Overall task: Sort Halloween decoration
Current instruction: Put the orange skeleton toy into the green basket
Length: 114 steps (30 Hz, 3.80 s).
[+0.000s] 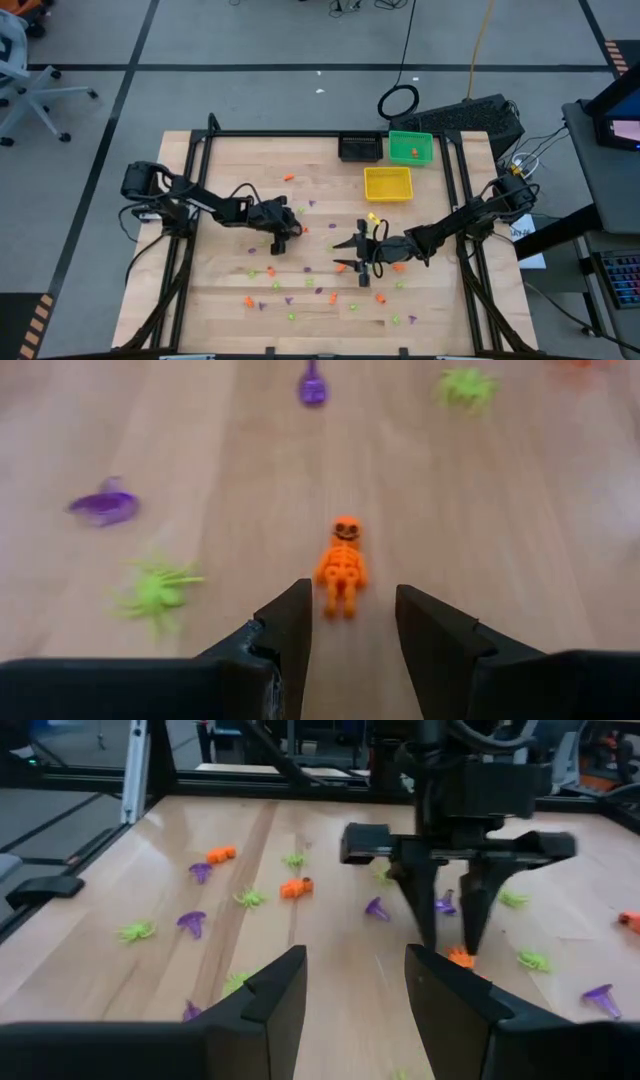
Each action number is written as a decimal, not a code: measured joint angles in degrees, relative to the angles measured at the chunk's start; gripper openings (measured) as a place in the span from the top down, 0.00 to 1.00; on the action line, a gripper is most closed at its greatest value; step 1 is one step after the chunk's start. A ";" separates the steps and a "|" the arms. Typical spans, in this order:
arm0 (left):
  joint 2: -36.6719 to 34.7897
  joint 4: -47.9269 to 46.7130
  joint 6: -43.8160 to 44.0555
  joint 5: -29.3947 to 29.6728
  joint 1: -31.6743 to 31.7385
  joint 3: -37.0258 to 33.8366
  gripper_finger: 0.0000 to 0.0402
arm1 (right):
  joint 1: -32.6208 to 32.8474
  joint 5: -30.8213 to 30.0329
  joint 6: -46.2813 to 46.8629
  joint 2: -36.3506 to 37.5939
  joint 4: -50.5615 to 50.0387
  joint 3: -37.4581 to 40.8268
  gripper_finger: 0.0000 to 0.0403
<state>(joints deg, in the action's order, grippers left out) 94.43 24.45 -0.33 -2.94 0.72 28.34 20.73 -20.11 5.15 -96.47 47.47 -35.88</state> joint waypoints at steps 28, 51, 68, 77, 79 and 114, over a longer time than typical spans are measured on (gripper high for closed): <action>2.34 2.28 -2.08 -0.97 0.43 0.04 0.96 | -0.04 -2.39 3.03 0.00 -0.19 0.00 0.61; -11.02 -3.15 -2.82 -0.88 0.23 -0.07 0.96 | -0.06 -4.09 3.61 0.02 -0.99 0.00 0.61; -28.33 -5.43 -7.44 -1.16 -1.67 -0.04 0.96 | -0.06 -4.09 3.82 0.02 -1.03 0.00 0.61; -35.91 -5.35 -9.83 -1.29 -2.37 -0.04 0.96 | -0.06 -4.09 3.82 0.02 -1.03 0.00 0.61; -36.65 -5.55 -10.78 -1.30 -2.37 -0.04 0.96 | -0.06 -4.09 3.82 0.01 -1.02 0.00 0.61; -37.09 -5.51 -37.55 -1.36 -2.37 -0.02 0.96 | -0.06 -4.12 3.82 0.02 -1.02 0.00 0.61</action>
<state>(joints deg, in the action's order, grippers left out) 57.34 18.94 -37.87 -4.29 -1.65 28.32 20.67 -24.23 8.97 -96.44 46.44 -35.88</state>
